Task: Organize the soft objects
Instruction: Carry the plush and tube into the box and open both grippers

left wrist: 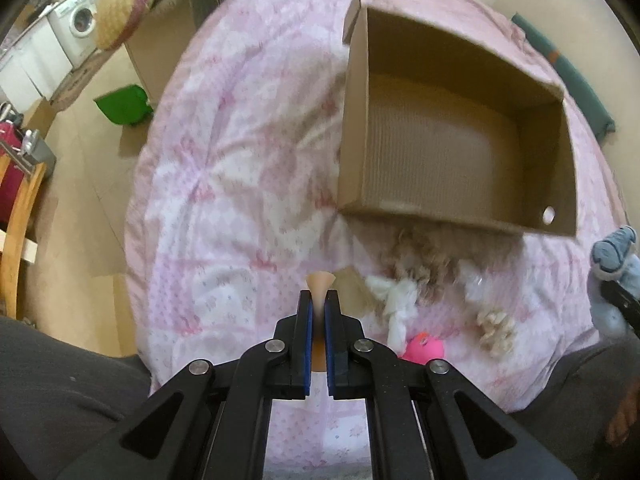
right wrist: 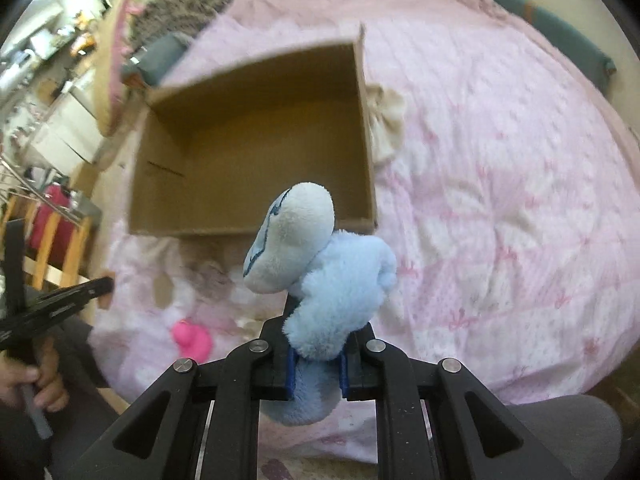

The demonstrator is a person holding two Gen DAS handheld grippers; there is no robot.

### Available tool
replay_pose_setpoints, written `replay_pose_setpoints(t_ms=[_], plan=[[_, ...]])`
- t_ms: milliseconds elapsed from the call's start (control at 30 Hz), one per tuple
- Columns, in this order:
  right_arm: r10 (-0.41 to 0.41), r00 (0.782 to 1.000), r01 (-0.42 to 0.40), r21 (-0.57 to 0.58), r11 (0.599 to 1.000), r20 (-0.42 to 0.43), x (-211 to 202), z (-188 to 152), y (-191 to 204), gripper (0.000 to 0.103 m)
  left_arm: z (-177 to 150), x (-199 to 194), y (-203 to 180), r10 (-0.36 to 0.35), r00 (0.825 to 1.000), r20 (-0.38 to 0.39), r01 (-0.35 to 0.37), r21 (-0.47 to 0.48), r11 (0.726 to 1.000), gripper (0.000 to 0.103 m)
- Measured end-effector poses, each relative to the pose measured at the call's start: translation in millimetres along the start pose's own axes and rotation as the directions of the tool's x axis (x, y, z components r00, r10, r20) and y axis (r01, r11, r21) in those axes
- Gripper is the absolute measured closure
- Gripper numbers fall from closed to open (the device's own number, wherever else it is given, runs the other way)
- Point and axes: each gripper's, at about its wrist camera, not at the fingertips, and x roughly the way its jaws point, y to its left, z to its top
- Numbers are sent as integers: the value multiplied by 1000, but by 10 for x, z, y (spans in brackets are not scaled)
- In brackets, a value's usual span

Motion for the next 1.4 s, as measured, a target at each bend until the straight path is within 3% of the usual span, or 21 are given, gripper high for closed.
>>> replay_pose_setpoints(t_ms=[233,367,500,633,767,900,1000,1167,1400], plan=[[50,985,-42,-53,998,165,-281,331,97,87,282,-347,-215,3,991,137,-12,62,998,98],[84,965,-65,-86,994,249,-347,499,155,87,527,-468,-384,3,976,216,-24,97,995,98],[135,945,-113,-91,989,297,-276,682,177,87,757,-469,-533,-45,959,278,8,133,991,98],[145,941,-121,-97,988,304,-100,830,212,87,985,-357,-616,-59,955,290,22,130,991,98],[159,937,-134,-102,986,309,93,947,217,87,1172,-262,-774,-88,940,329,39,151,988,98],[161,939,-151,-57,987,304,344,1005,125,87,1191,-72,-920,-110,937,333,48,187,981,98],[167,947,-175,6,985,276,564,997,31,87,1105,119,-992,-179,934,310,106,238,965,98],[137,966,-144,15,989,221,792,972,-8,86,1030,297,-1131,-161,941,299,71,291,954,97],[97,985,-91,-50,995,141,1043,898,155,86,966,550,-1098,-100,965,241,35,262,964,97]])
